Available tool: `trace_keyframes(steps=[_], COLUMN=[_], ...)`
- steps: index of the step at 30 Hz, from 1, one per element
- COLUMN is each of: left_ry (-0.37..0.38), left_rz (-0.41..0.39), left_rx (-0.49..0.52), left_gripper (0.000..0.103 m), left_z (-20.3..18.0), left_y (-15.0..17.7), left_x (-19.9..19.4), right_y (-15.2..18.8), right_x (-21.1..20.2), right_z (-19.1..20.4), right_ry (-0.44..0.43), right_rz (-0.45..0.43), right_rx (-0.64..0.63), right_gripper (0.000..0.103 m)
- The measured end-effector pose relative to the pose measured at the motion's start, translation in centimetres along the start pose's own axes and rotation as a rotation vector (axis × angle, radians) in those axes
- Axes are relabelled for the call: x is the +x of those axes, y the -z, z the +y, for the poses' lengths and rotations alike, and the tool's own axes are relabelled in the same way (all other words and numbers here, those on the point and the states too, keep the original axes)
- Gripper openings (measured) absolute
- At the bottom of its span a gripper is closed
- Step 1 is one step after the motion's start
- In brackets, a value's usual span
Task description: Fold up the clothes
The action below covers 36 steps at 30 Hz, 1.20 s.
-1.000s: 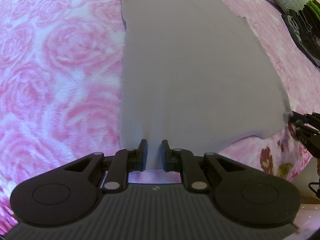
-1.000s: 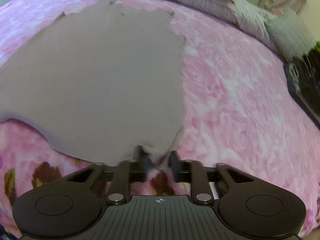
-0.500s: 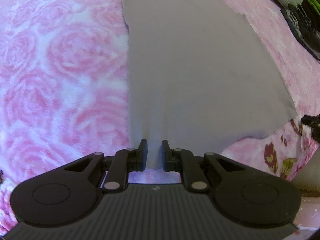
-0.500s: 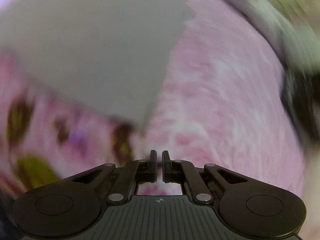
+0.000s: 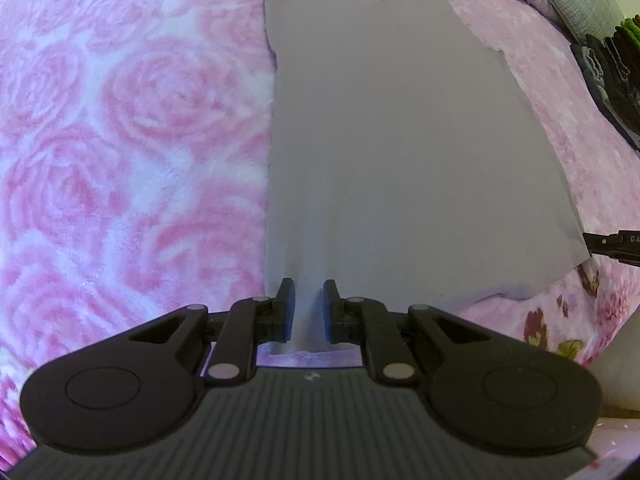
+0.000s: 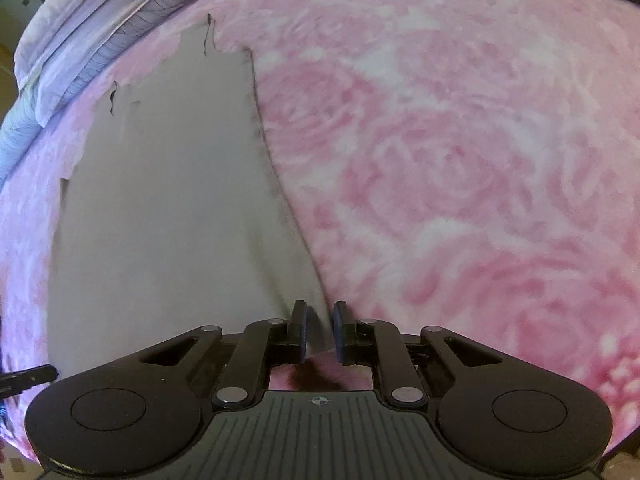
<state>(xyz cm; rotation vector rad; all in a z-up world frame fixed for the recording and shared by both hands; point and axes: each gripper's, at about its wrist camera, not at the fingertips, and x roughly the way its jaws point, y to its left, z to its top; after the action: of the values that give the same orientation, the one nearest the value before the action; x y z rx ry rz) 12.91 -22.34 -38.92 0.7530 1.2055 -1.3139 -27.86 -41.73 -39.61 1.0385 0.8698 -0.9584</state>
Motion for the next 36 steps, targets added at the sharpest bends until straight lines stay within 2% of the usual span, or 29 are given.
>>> trace_keyframes(steps=[2,3,6,7,8,9,11,13,14,16,17,19,20,21,23,24,26,29,31,33,34,35,36], left_ry=[0.002,0.003,0.004,0.005,0.007,0.005,0.004,-0.009,-0.017,-0.030,-0.037,-0.055,-0.062,-0.066,-0.052,-0.018,0.044,0.151,0.180,0.181,0.157,0.146,0.132], left_rz=[-0.007,-0.008,-0.007,-0.008,-0.008,-0.006,-0.006,0.007,0.017,0.023,0.022,0.014,-0.005,-0.034,-0.078,-0.089,-0.099,-0.108,-0.073,-0.014,-0.047,-0.069,-0.039], left_rx=[0.002,0.002,-0.010,-0.012,-0.012,-0.010,-0.001,0.012,0.022,0.049,0.058,0.057,0.057,0.064,0.082,0.089,0.107,0.185,0.218,0.253,0.270,0.286,0.282], left_gripper=[0.010,0.010,0.010,0.010,0.010,0.010,0.010,0.010,0.010,0.010,0.010,0.010,0.010,0.010,0.010,0.010,0.010,0.010,0.010,0.010,0.010,0.010,0.010], left_z=[0.1,0.2,0.5,0.6,0.7,0.7,0.7,0.8,0.8,0.7,0.6,0.5,0.4,0.1,-0.9,-1.7,-3.8,-7.8,-10.0,-11.1,-11.3,-11.5,-11.4], left_y=[0.0,-0.1,-0.1,-0.1,-0.1,0.0,0.0,0.1,0.1,-0.1,-0.2,-0.6,-0.9,-1.4,-2.3,-3.0,-4.0,-4.5,-3.2,-0.4,1.6,3.2,4.5], left_x=[-0.1,-0.1,0.0,-0.1,0.0,0.0,0.0,0.3,0.5,0.5,0.3,-0.2,-0.7,-1.1,-1.4,-1.0,0.1,2.3,3.6,4.5,3.9,3.2,2.6], right_y=[-0.1,0.0,0.4,0.5,0.7,0.9,1.0,1.3,1.5,1.2,0.9,0.5,0.6,0.6,0.6,0.7,1.0,2.3,4.5,7.2,8.9,10.2,11.3], right_x=[-0.3,-0.6,0.1,0.1,0.2,0.4,-0.1,0.2,0.4,0.3,0.2,0.1,-0.3,-1.1,-2.4,-2.6,-1.7,1.4,2.9,3.9,3.3,2.8,2.1], right_z=[-0.1,0.0,0.3,0.7,1.2,1.7,1.7,0.8,0.2,0.9,1.6,3.4,4.2,5.2,7.1,8.3,10.4,13.3,14.4,14.2,13.8,13.4,12.7], right_ry=[0.021,0.020,-0.008,-0.013,-0.008,-0.001,0.006,0.093,0.105,0.134,0.183,0.397,0.456,0.455,0.332,0.249,0.156,0.123,0.100,0.099,0.099,0.100,0.094], right_rz=[-0.017,-0.031,-0.008,-0.014,-0.027,-0.023,-0.052,-0.051,-0.036,-0.013,0.000,0.022,0.002,-0.057,-0.149,-0.175,-0.191,-0.174,-0.127,-0.070,-0.101,-0.085,-0.061], right_rx=[-0.004,-0.006,-0.026,-0.052,-0.099,-0.124,-0.127,-0.120,-0.120,-0.162,-0.199,-0.278,-0.315,-0.344,-0.347,-0.349,-0.393,-0.474,-0.546,-0.604,-0.640,-0.679,-0.689], right_gripper=[0.020,0.030,0.032,0.025,0.006,0.000,0.000,0.000,0.000,0.000,0.003,0.017,0.019,0.023,0.034,0.039,0.041,0.041,0.041,0.042,0.042,0.042,0.042])
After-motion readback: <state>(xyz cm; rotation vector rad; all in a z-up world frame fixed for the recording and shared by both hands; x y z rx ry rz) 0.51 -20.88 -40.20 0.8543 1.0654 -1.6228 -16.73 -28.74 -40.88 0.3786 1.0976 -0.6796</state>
